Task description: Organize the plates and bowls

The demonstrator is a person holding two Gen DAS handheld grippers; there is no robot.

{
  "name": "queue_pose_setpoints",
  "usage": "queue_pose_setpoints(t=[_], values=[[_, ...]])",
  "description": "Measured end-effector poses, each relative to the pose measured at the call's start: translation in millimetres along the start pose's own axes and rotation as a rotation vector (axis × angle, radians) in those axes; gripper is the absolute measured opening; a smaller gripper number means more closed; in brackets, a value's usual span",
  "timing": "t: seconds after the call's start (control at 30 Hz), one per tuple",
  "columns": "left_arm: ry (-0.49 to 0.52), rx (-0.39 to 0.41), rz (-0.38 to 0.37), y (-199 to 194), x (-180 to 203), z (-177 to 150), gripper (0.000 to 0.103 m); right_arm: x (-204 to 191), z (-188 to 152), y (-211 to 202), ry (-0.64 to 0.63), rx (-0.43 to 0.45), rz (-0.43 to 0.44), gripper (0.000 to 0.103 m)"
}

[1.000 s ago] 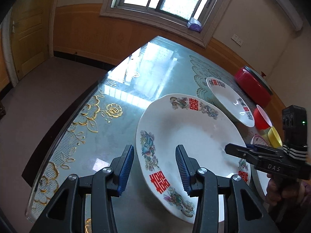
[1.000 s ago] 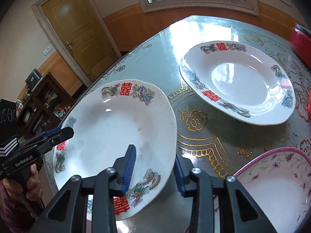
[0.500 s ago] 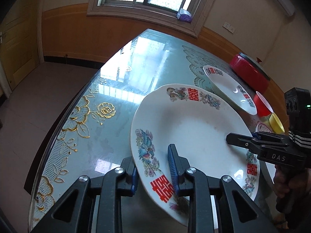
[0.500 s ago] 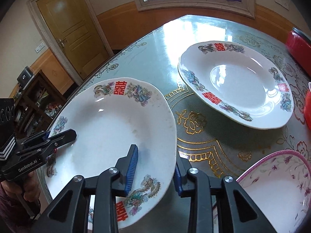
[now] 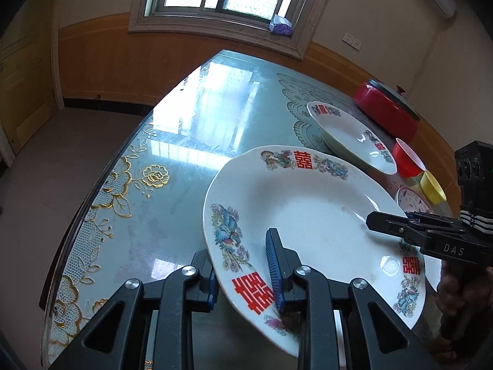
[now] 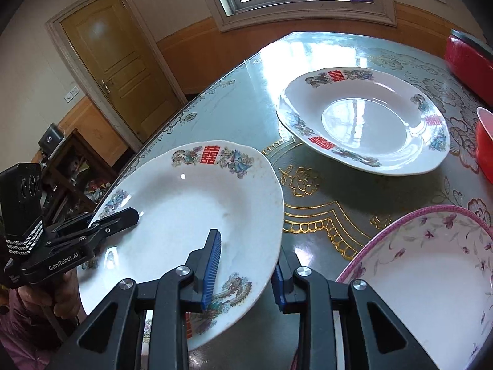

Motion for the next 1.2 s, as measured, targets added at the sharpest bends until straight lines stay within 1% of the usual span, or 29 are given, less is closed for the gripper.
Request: queue_pose_setpoints(t=[0.1,0.27,0.43,0.53,0.7,0.9,1.03,1.2], values=[[0.003,0.008,-0.021,-6.5,4.7,0.0,0.027,-2.0,-2.5,-7.2,-0.017,0.020,-0.028,0.028],[0.056,0.043,-0.018,-15.8,18.8,1.7,0.027,-2.8,-4.6,-22.5,-0.036,0.060,-0.060,0.028],[0.116,0.055,-0.040,-21.9,44.2,3.6,0.027,6.4,-14.1,-44.0,0.005,0.094,-0.078,0.028],[0.153,0.049,-0.072,-22.0,65.4,1.8,0.028,18.2,-22.8,-61.2,0.045,0.117,-0.100,0.028],[0.217,0.023,-0.132,-14.2,105.8,-7.1,0.028,42.4,-41.8,-90.9,0.113,0.141,-0.158,0.028],[0.283,-0.029,-0.192,1.9,152.6,-24.0,0.029,72.1,-70.1,-120.6,0.193,0.139,-0.230,0.028],[0.308,-0.067,-0.219,14.5,178.8,-36.1,0.029,88.5,-87.2,-136.7,0.230,0.129,-0.267,0.028],[0.329,-0.103,-0.232,30.7,203.7,-49.3,0.030,106.8,-104.8,-150.5,0.260,0.107,-0.304,0.028]])
Point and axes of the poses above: each gripper's, at about its wrist camera, not at the fingertips, and y roughly the way its jaws point, x to its right, z to its top, the point moved 5 cm from there along y, roughly the way its jaws point, and after that the axes turned 13 degrees about -y, right-handed, at the moved point
